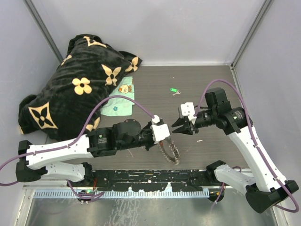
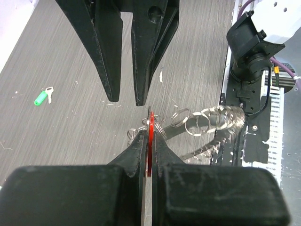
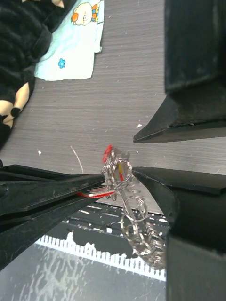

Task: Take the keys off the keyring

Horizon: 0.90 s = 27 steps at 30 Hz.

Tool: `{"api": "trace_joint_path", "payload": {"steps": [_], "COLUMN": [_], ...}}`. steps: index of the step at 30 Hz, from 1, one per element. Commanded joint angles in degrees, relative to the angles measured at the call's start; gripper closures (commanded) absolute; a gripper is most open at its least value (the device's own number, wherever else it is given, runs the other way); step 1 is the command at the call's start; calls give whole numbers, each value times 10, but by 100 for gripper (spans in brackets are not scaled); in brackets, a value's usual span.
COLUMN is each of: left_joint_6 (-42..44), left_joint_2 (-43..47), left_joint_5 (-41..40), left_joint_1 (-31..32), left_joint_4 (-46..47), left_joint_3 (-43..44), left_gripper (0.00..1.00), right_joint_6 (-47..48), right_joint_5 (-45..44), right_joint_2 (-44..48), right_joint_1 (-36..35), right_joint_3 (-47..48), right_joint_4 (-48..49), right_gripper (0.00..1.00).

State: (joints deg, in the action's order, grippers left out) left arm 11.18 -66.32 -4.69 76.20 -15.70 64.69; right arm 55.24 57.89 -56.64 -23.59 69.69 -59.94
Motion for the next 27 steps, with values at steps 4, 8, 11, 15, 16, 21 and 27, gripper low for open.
{"api": "trace_joint_path", "payload": {"steps": [4, 8, 11, 15, 16, 21, 27], "left_joint_6": [2, -3, -5, -8, -9, -11, -14], "left_joint_2": [40, 43, 41, 39, 39, 38, 38], "left_joint_5": [6, 12, 16, 18, 19, 18, 18], "left_joint_1": [-1, 0, -1, -1, -1, -1, -1], "left_joint_4": [57, 64, 69, 72, 72, 76, 76], "left_joint_3": [4, 1, -1, 1, 1, 1, 1], "left_gripper": [100, 100, 100, 100, 100, 100, 100], "right_joint_6": [-9, -4, -2, -15, -17, -21, -33], "right_joint_5": [99, 122, 145, 160, 165, 166, 127], "right_joint_2": [12, 24, 23, 17, 17, 22, 32], "right_joint_1": [11, 12, 12, 12, 12, 12, 21], "right_joint_3": [-31, -51, -63, -70, -72, -78, -55], "right_joint_4": [26, 21, 25, 42, 45, 48, 44], "right_gripper": [62, 60, 60, 63, 65, 71, 60]}}
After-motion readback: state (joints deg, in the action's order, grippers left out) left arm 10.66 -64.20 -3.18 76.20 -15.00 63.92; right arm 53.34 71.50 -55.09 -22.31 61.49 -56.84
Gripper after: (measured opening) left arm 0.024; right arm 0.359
